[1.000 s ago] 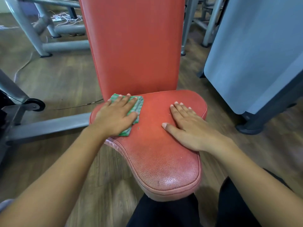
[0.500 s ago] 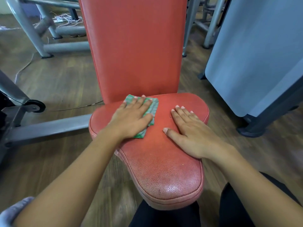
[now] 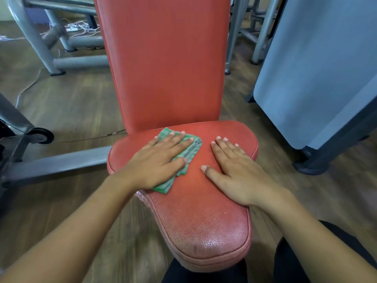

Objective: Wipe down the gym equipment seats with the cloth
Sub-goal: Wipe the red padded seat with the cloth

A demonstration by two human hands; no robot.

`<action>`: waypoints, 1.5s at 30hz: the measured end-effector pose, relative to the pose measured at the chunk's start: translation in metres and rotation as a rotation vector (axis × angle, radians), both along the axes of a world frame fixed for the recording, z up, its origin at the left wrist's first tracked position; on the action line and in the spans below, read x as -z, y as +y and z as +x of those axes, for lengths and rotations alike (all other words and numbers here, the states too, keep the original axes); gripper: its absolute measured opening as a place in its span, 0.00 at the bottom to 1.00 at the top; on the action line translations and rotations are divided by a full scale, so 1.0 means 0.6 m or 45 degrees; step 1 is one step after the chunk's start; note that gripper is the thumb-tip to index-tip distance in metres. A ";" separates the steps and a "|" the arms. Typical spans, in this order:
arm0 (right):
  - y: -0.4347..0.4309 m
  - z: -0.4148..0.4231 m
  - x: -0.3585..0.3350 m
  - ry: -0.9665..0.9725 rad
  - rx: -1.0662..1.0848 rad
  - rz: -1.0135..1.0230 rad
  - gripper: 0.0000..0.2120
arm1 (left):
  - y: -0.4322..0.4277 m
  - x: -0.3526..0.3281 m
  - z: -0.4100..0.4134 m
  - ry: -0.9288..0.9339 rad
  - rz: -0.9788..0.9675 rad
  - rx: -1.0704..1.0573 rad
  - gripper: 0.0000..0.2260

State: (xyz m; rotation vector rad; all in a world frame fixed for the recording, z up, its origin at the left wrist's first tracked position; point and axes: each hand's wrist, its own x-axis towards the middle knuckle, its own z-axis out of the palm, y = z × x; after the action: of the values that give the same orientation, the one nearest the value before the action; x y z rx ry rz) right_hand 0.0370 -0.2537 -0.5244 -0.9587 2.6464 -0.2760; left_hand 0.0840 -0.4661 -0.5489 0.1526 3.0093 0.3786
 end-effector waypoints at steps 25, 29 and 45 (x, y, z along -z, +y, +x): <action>0.001 -0.001 0.002 -0.006 0.015 -0.004 0.36 | -0.002 -0.008 0.014 -0.055 0.017 0.015 0.34; 0.001 -0.001 0.002 0.003 0.013 0.000 0.36 | -0.004 -0.006 -0.026 -0.074 -0.120 -0.216 0.28; 0.002 0.001 0.002 0.003 0.014 -0.011 0.36 | 0.033 -0.002 -0.036 -0.032 -0.023 -0.131 0.25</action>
State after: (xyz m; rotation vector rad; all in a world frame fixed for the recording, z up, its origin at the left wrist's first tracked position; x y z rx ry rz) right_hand 0.0377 -0.2523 -0.5255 -0.9480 2.6552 -0.2888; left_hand 0.0626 -0.4460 -0.5479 -0.0090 3.0026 0.3600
